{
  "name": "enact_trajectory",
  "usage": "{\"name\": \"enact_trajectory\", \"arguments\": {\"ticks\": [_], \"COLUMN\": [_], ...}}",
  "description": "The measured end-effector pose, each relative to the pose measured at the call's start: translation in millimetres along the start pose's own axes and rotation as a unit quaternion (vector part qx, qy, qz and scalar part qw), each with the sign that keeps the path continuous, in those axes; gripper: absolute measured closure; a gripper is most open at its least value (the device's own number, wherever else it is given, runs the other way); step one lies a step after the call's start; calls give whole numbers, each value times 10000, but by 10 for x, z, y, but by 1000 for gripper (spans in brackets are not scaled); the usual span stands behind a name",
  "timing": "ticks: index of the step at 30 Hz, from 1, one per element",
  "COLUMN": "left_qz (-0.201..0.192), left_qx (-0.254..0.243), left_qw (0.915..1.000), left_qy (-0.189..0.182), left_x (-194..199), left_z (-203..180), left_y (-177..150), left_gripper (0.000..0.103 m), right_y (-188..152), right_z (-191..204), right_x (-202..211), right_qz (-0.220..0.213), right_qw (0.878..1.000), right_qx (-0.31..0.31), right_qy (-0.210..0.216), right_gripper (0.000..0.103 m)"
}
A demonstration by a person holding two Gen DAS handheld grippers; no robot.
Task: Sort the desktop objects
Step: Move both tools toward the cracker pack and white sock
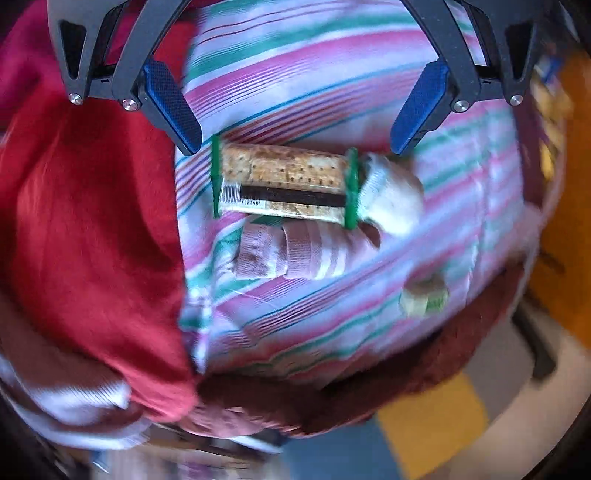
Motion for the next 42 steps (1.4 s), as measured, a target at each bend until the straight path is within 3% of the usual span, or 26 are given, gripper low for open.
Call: {"name": "enact_trajectory", "arguments": {"ticks": [6, 10, 15, 25, 27, 31, 33, 38, 42], "left_qz": [64, 107, 199, 326, 328, 313, 283, 306, 364], "left_qx": [-20, -37, -20, -48, -64, -167, -256, -496, -806], "left_qw": [10000, 9999, 9998, 9994, 9992, 9989, 9986, 9962, 9926], "left_qy": [-40, -39, -49, -143, -203, -297, -370, -644, -828], "left_x": [-43, -77, -144, -264, -292, -362, -411, -589, -772], "left_z": [-38, -56, -68, -148, -193, -319, -418, -722, -1006], "left_y": [3, 2, 1, 49, 94, 223, 321, 567, 760], "left_gripper": [43, 43, 43, 43, 43, 43, 43, 43, 33], "right_y": [34, 66, 102, 186, 164, 115, 85, 35, 29], "right_z": [208, 185, 220, 132, 121, 155, 132, 13, -74], "right_x": [-123, -275, -409, -508, -526, -477, -455, -413, -401], "right_qz": [291, 485, 667, 861, 949, 977, 1021, 1067, 1101], "right_qw": [9848, 9718, 9596, 9539, 9537, 9490, 9449, 9443, 9505], "right_qx": [1585, 2069, 2463, 2638, 2652, 2847, 2946, 2978, 2819], "right_qy": [-652, -1025, -1184, -1141, -1053, -941, -996, -909, -709], "right_gripper": [0, 0, 0, 1, 14, 28, 46, 46, 33]}}
Point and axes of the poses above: each gripper's, at about its wrist camera, not at the fingertips, and x roughly against the way its jaws point, z to its left, y to its top, the point moved 8 cm from there along -x, roughly the way its jaws point, and after that the axes turned 6 degrees about z, right-handed, at the moved point
